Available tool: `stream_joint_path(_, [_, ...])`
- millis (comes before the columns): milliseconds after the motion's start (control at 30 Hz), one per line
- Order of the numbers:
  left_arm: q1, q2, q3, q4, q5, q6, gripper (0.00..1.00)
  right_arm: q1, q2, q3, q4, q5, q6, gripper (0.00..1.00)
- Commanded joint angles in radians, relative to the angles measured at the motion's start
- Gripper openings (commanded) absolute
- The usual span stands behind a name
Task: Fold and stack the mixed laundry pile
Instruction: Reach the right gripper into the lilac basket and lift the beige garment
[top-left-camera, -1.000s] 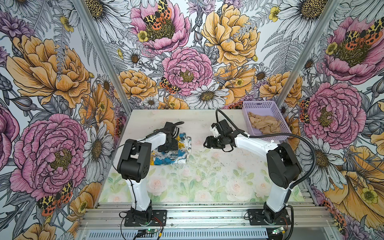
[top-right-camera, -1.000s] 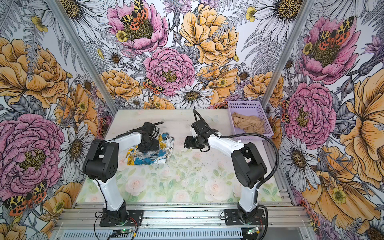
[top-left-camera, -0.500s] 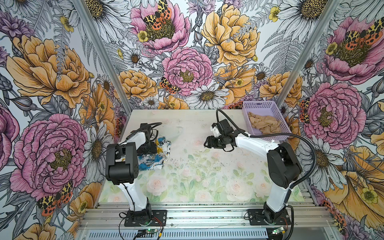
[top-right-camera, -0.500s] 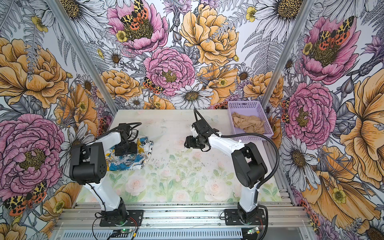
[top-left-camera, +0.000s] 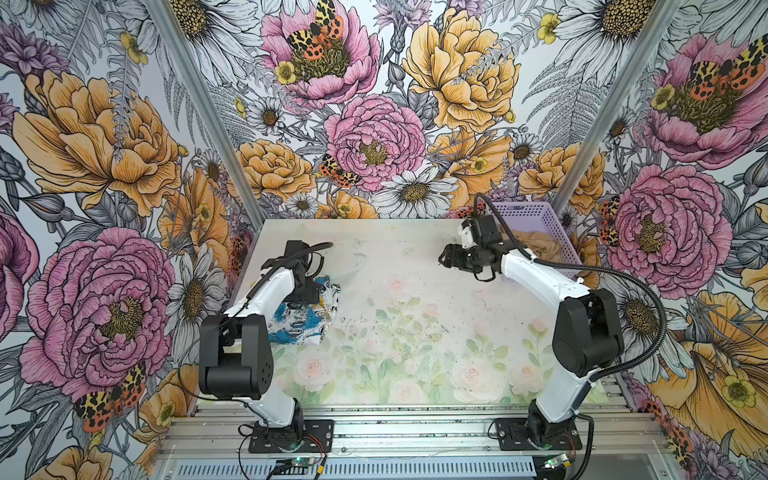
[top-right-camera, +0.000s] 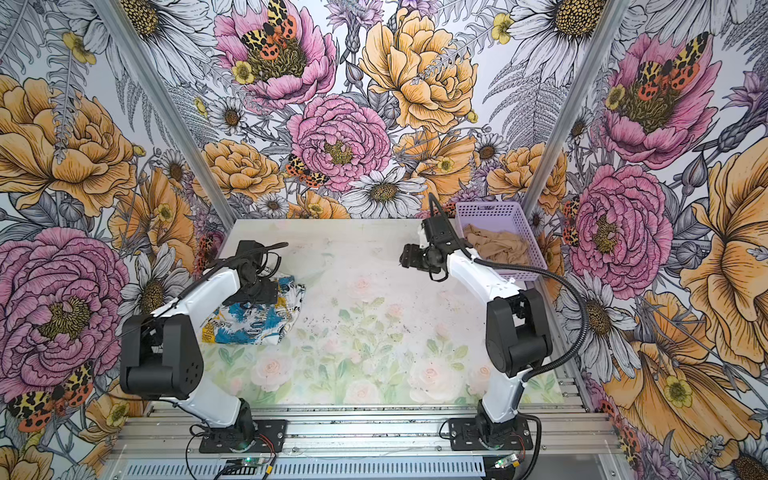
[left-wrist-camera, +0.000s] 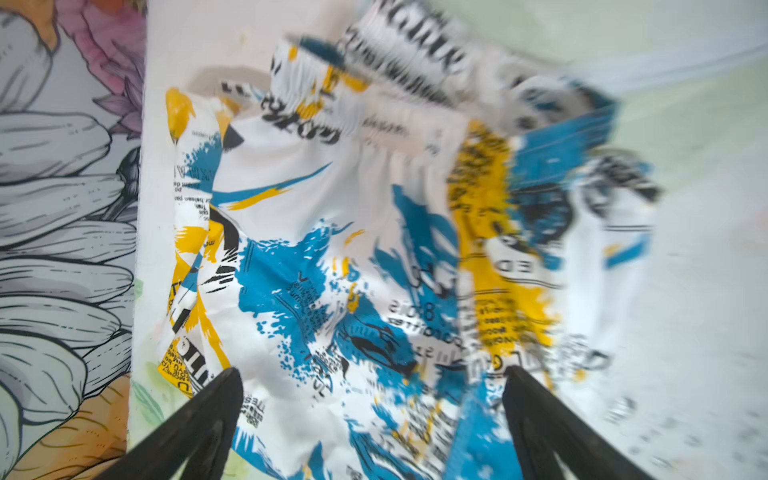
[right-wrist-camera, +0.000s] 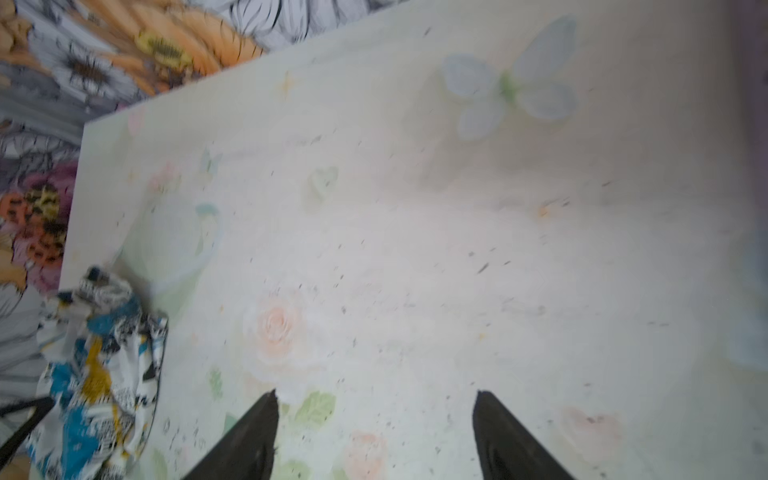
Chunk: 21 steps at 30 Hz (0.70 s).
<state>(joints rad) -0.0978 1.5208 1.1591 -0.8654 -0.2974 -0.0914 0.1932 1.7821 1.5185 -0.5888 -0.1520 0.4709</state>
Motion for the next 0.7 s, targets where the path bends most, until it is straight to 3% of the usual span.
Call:
stream_joint_path(0, [-0.081, -0.039, 0.041, 0.003, 0.057, -0.075, 0.99, -0.079, 0.029, 0.103, -0.051, 0.208, -0.011, 0.82])
stream_joint_path(167, [-0.204, -0.024, 0.089, 0.018, 0.081, -0.138, 0.99, -0.217, 0.163, 0.245, -0.072, 0.299, 0.018, 0.86])
stream_joint_path(400, [-0.287, 0.016, 0.1, 0.078, 0.144, -0.195, 0.99, -0.316, 0.456, 0.489, -0.178, 0.252, 0.018, 0.87])
stream_joint_path(567, [-0.31, 0.033, 0.087, 0.11, 0.168, -0.221, 0.99, -0.337, 0.56, 0.526, -0.178, 0.212, 0.046, 0.79])
stream_joint_path(667, [-0.315, 0.037, 0.086, 0.112, 0.162, -0.226, 0.99, -0.353, 0.603, 0.55, -0.177, 0.173, 0.072, 0.63])
